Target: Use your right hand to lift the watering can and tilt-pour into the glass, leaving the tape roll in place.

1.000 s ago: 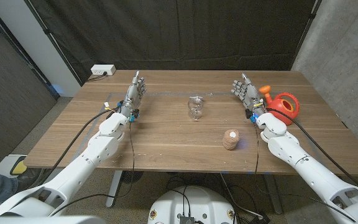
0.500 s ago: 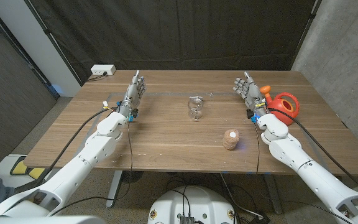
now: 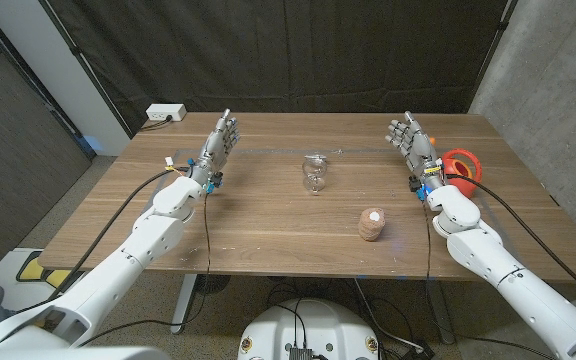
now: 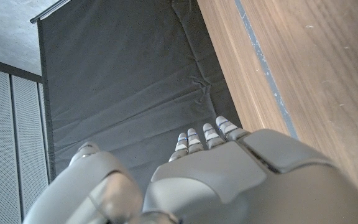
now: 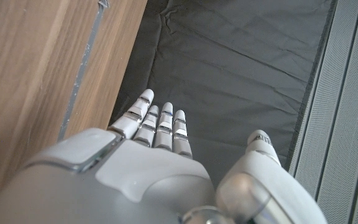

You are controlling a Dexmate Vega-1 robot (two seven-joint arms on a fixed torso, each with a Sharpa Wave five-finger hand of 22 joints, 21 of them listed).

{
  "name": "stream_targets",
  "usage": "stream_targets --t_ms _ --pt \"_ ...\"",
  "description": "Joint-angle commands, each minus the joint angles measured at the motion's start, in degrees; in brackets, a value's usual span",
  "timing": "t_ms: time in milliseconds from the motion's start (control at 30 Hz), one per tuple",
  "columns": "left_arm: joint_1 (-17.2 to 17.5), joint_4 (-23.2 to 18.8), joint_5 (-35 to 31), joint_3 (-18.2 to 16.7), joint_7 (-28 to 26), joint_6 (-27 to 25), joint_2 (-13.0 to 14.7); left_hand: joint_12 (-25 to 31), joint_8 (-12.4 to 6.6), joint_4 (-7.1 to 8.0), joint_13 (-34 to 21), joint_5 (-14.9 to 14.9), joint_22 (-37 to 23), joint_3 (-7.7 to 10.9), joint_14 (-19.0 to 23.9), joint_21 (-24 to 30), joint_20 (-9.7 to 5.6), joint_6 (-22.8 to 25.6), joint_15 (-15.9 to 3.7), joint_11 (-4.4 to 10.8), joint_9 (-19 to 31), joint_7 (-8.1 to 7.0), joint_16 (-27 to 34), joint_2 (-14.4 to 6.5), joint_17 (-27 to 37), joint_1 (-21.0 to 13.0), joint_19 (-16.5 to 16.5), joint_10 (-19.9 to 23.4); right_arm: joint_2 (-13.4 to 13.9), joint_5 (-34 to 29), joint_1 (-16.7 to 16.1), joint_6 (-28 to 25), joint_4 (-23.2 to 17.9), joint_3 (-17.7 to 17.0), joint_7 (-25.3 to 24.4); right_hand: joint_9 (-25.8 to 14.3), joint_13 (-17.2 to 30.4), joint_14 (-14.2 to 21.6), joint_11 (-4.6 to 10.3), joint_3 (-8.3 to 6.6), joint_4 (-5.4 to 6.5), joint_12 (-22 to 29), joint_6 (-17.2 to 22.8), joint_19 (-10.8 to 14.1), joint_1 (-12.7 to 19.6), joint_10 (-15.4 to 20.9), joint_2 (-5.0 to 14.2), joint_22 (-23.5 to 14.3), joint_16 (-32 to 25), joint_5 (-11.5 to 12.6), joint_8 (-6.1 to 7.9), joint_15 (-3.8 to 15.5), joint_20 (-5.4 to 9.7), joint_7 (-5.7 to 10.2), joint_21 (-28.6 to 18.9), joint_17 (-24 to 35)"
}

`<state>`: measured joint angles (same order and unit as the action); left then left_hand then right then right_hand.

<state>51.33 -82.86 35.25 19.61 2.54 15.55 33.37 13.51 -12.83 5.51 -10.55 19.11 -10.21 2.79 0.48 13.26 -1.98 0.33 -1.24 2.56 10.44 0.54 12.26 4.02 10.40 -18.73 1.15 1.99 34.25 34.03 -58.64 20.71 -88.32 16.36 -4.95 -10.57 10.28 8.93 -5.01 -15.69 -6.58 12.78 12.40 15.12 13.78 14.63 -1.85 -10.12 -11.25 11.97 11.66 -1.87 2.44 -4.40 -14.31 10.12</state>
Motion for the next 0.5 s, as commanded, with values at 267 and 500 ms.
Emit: stream_targets --t_ms 267,500 --pt "2.2 -2.1 -2.0 -1.2 -4.7 1.6 -0.2 2.1 -2.37 -1.02 -0.7 0.2 -0.3 -0.03 8.2 1.3 -0.18 10.0 0.87 -0.94 0.4 1.11 1.5 -1.6 0.5 -3.7 6.6 9.5 4.3 -4.2 -6.8 0.6 -8.0 -5.3 -6.4 -0.3 0.3 1.5 0.12 -0.63 -0.62 0.5 1.1 1.3 1.6 1.4 0.44 -0.2 -0.3 0.3 0.39 0.27 0.99 0.69 -0.3 0.1" --pt "1.1 -0.5 -2.2 -0.7 -3.1 2.4 -0.4 2.1 -2.33 -1.36 -0.7 0.1 -0.3 0.18 8.6 1.1 0.08 10.5 0.66 -0.61 0.4 0.52 1.3 -2.0 0.5 -4.6 6.7 10.3 6.1 -6.7 -9.6 -1.7 -11.8 -7.9 -10.4 -0.4 0.3 1.8 0.10 -0.76 -0.82 0.5 1.1 1.4 2.1 1.6 0.61 -0.2 -0.3 0.2 0.29 0.39 0.98 0.45 -0.2 0.1"
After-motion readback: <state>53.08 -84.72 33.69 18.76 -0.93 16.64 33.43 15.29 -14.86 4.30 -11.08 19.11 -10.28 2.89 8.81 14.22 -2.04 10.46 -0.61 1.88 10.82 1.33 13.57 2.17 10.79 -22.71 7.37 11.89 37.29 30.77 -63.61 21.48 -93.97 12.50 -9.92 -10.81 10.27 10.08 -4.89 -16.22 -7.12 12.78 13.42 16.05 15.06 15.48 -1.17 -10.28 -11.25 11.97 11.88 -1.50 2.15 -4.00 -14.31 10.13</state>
